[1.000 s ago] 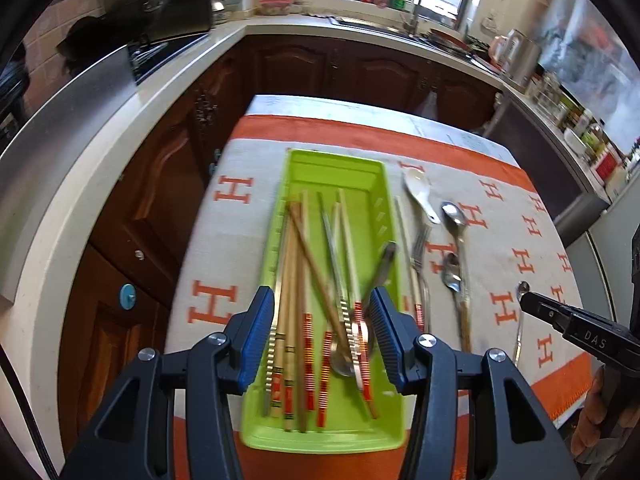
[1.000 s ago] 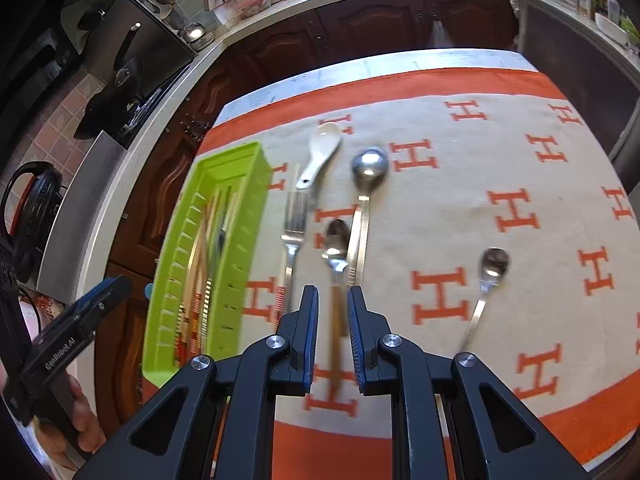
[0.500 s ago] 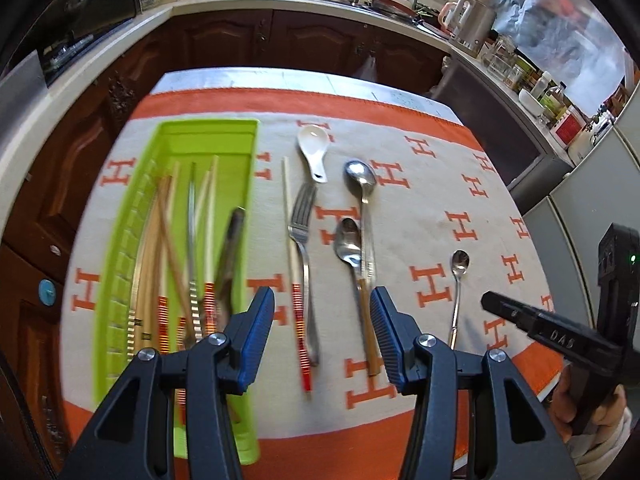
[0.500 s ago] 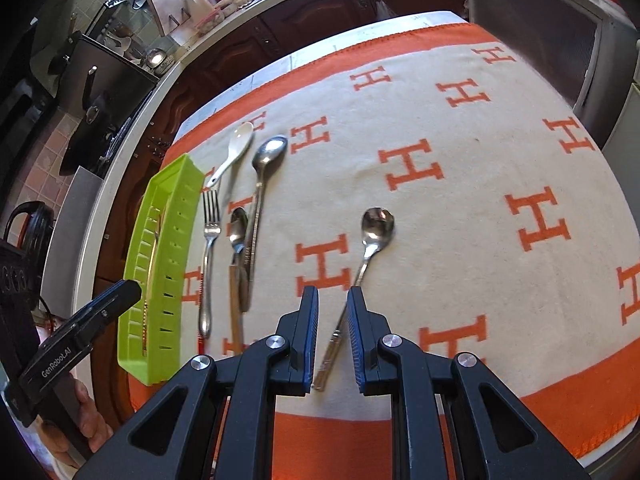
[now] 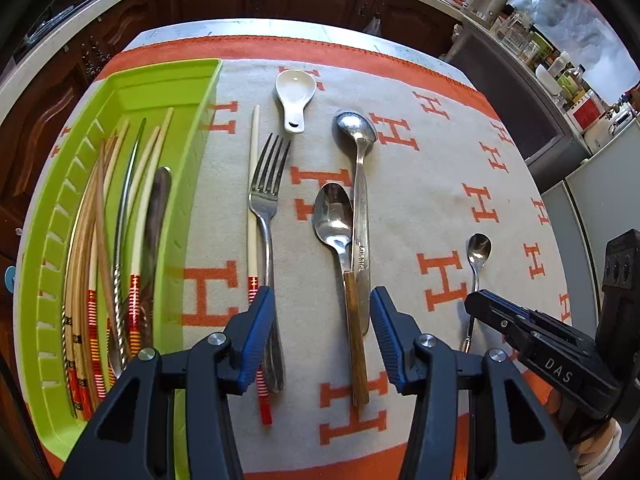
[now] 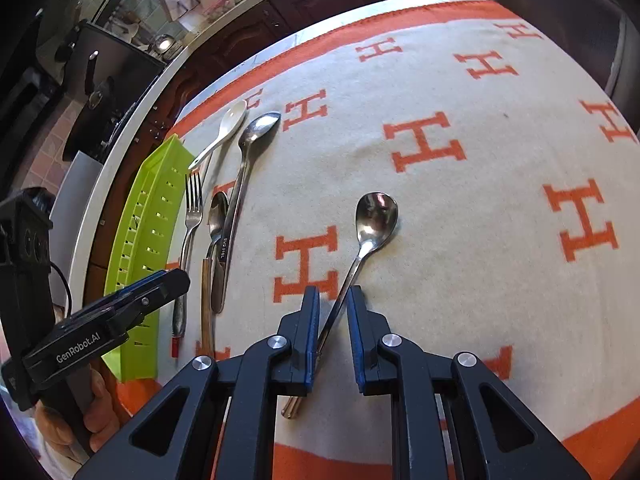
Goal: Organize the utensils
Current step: 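Grasp a wooden-handled steel spoon with the left tool while the right tool grasps a small teaspoon, then carry both spoons over the green tray and open both tools to drop them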
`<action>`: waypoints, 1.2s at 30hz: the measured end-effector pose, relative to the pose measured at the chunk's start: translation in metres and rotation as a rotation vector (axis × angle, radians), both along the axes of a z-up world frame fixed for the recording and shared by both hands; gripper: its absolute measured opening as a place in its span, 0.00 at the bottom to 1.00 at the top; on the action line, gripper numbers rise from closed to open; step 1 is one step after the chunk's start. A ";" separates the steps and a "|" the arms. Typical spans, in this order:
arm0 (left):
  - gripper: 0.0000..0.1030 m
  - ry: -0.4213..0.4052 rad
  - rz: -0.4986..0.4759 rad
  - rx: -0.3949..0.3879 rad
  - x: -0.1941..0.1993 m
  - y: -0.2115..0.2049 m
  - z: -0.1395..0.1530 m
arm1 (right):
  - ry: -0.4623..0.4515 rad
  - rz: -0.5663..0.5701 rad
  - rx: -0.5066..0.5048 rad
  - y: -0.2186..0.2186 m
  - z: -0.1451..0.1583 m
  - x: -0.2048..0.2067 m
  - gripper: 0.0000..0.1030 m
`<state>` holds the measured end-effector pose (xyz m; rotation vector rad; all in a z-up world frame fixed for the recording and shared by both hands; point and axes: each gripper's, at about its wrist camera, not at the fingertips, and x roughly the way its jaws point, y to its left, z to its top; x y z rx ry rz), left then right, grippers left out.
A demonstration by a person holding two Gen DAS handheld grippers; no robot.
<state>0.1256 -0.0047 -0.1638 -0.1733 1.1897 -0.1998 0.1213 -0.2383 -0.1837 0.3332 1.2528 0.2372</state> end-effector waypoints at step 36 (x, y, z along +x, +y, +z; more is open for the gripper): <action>0.05 -0.006 -0.038 -0.036 0.006 -0.018 0.013 | -0.111 0.062 -0.124 -0.021 0.006 -0.020 0.03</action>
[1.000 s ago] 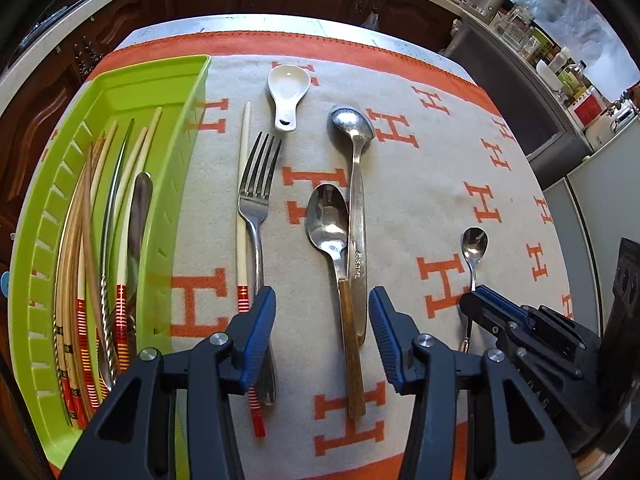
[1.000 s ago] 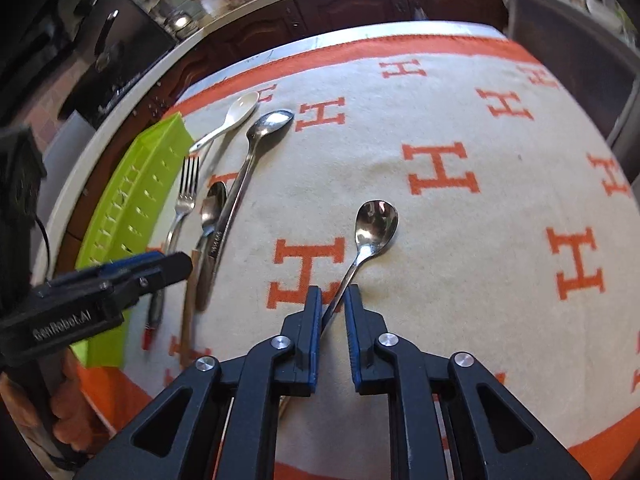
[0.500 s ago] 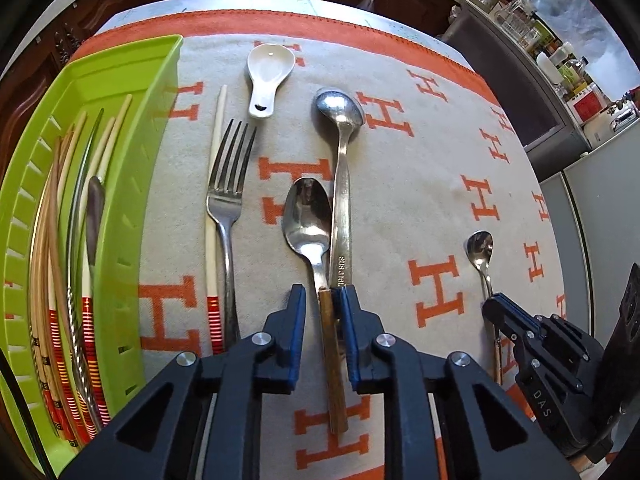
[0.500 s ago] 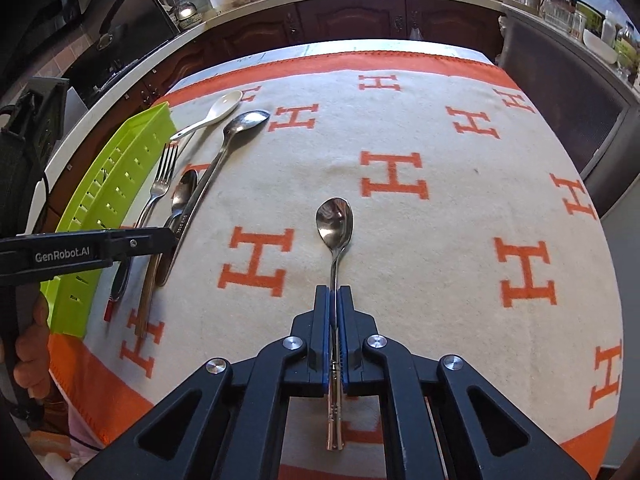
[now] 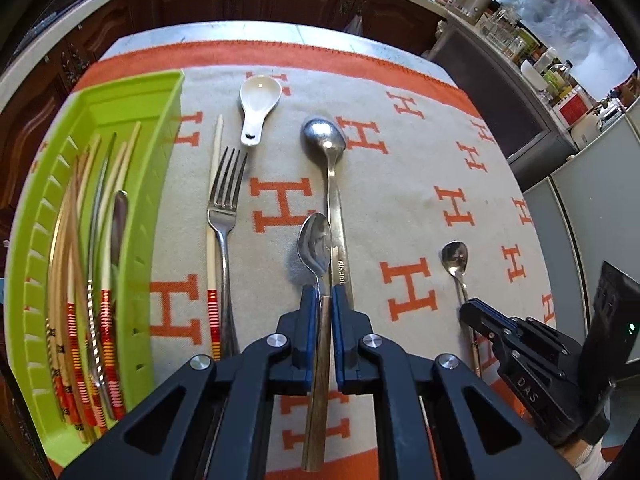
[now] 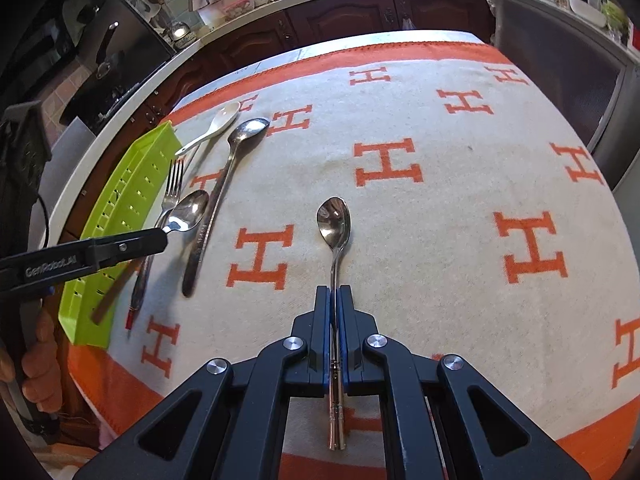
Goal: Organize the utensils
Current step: 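Carry both spoons over the green tray and open both tools to drop them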
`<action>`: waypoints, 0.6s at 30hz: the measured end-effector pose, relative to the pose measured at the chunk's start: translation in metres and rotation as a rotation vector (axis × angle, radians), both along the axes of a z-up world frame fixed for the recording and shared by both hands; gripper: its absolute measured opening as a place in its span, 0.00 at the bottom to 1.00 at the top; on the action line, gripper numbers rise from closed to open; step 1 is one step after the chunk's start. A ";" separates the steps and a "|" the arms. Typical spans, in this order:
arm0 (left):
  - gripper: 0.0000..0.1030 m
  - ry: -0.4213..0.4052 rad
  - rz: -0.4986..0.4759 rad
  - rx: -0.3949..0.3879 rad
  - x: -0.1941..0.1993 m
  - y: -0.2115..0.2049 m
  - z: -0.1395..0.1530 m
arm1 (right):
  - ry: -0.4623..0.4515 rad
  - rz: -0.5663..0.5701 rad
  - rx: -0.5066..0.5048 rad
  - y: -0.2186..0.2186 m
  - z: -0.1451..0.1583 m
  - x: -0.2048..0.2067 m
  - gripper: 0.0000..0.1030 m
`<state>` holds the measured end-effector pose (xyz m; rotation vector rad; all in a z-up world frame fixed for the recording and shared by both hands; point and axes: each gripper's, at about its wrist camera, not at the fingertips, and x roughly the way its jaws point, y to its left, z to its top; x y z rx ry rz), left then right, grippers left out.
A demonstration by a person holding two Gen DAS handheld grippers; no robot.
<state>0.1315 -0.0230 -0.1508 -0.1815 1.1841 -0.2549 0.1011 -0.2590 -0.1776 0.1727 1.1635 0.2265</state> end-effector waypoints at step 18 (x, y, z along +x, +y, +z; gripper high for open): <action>0.05 -0.153 0.119 0.019 -0.042 0.076 0.065 | -0.031 0.044 0.120 0.031 0.054 -0.009 0.02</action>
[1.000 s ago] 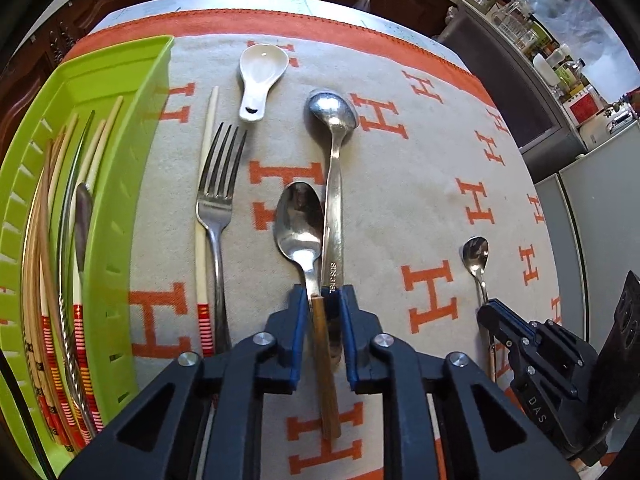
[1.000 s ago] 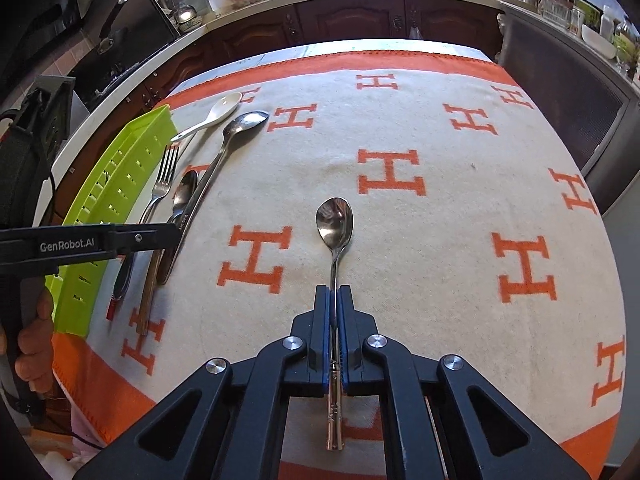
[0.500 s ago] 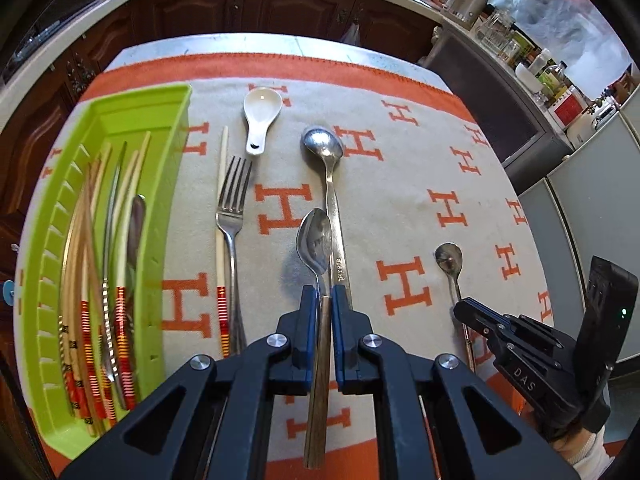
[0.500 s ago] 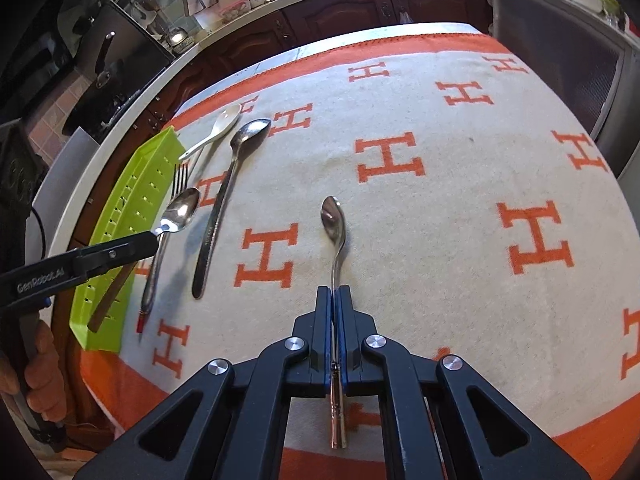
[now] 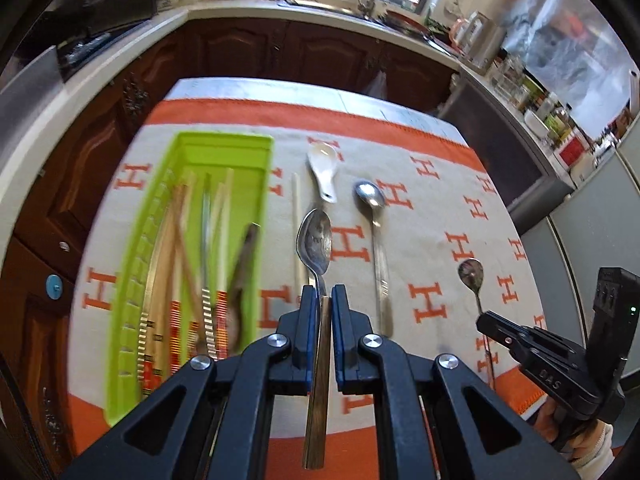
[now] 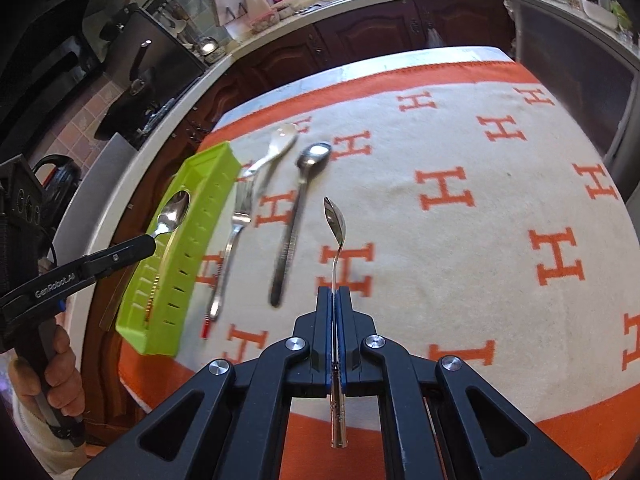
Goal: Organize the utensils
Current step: 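Carry both spoons over the green tray and open both tools to drop them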
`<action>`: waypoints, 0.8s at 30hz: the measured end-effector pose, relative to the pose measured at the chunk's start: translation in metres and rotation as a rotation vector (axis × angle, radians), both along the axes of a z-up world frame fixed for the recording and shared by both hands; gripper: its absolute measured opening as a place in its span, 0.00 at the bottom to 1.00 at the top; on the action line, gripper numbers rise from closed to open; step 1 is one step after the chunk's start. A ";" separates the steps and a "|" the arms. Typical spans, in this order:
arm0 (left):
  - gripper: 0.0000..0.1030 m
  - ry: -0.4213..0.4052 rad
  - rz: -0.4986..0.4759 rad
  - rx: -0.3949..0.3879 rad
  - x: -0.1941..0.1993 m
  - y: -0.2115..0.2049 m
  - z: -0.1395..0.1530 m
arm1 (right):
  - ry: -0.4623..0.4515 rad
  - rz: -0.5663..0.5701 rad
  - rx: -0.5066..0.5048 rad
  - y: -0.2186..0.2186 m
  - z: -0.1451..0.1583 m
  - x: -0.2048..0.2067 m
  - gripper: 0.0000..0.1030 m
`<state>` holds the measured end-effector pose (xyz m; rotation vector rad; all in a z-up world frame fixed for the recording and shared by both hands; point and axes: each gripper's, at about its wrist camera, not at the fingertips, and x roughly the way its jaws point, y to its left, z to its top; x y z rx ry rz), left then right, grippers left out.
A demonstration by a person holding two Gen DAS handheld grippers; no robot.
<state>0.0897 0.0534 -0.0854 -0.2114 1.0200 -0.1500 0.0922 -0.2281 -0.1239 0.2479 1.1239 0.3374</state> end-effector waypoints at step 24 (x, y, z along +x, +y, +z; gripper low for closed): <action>0.47 -0.118 0.171 0.117 -0.005 0.115 -0.001 | 0.059 0.193 0.022 0.233 0.048 0.077 0.02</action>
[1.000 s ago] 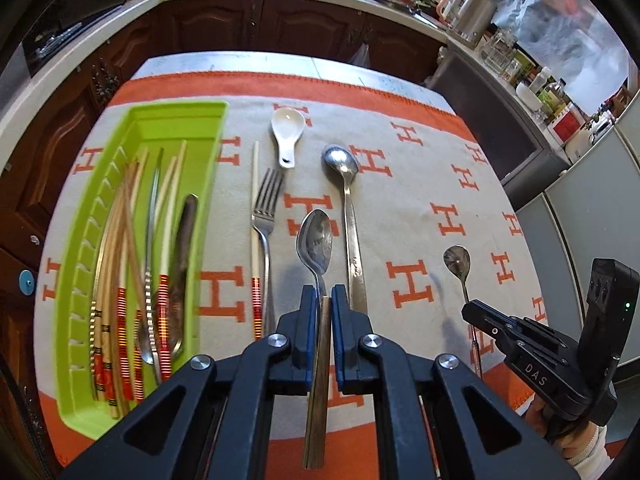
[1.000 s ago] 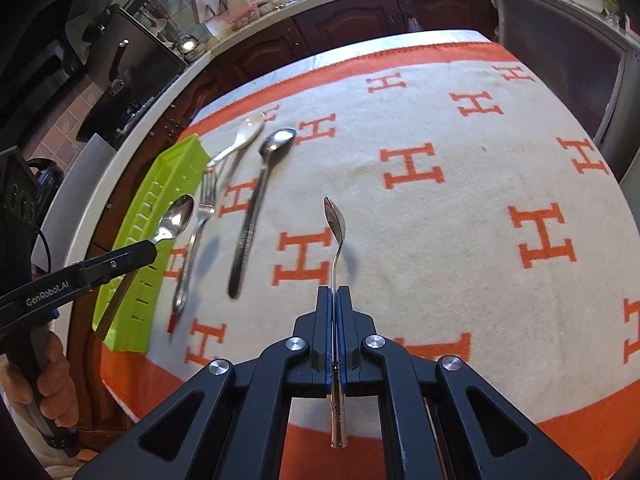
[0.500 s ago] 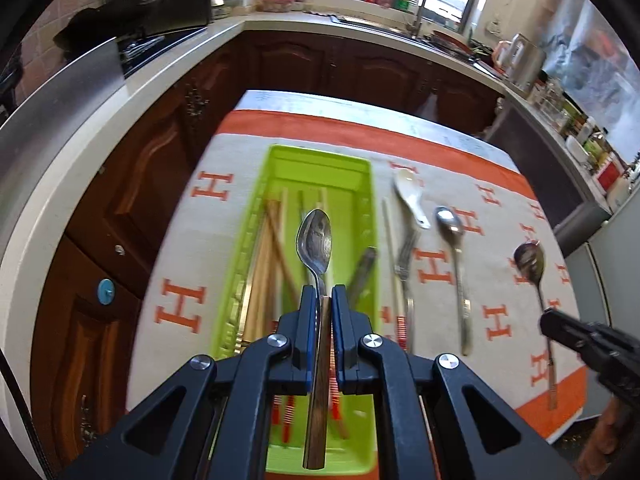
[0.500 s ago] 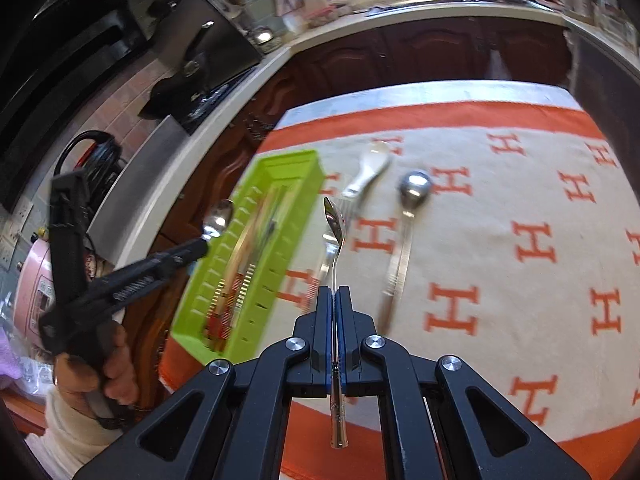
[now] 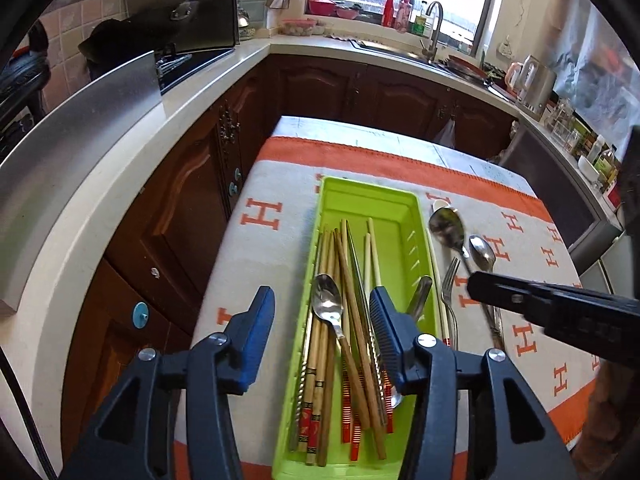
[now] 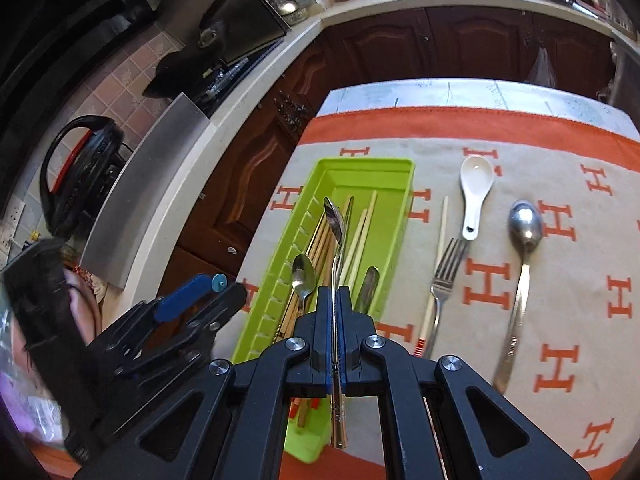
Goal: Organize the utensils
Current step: 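Carry both spoons over the green tray and open both tools to drop them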
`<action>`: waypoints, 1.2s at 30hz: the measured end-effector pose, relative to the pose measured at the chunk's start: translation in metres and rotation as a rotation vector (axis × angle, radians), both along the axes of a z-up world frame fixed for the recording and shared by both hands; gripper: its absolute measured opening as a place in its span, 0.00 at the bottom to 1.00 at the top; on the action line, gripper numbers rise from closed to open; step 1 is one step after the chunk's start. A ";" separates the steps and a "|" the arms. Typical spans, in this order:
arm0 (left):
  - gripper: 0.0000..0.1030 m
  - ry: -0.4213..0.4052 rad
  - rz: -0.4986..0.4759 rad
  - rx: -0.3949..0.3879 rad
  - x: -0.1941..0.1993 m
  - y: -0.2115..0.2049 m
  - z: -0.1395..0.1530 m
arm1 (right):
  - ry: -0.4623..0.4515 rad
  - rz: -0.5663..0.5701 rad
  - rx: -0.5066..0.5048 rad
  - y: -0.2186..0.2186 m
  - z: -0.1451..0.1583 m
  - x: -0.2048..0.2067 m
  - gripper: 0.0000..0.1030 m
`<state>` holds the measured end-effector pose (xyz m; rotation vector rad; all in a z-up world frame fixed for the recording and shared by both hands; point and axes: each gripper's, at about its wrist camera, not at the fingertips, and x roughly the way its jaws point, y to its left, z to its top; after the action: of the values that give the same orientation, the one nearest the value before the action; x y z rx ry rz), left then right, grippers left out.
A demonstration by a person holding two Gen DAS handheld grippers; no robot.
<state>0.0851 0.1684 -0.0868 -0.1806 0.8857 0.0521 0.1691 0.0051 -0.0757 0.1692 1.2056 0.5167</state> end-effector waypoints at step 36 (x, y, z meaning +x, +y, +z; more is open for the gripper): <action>0.76 0.057 -0.033 0.045 -0.015 -0.031 0.013 | 0.000 -0.129 -0.054 -0.098 -0.001 -0.013 0.08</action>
<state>0.0705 0.1375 -0.0742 -0.1234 0.9430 0.0468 0.1563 -0.0930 -0.0768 0.1996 1.1990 0.3712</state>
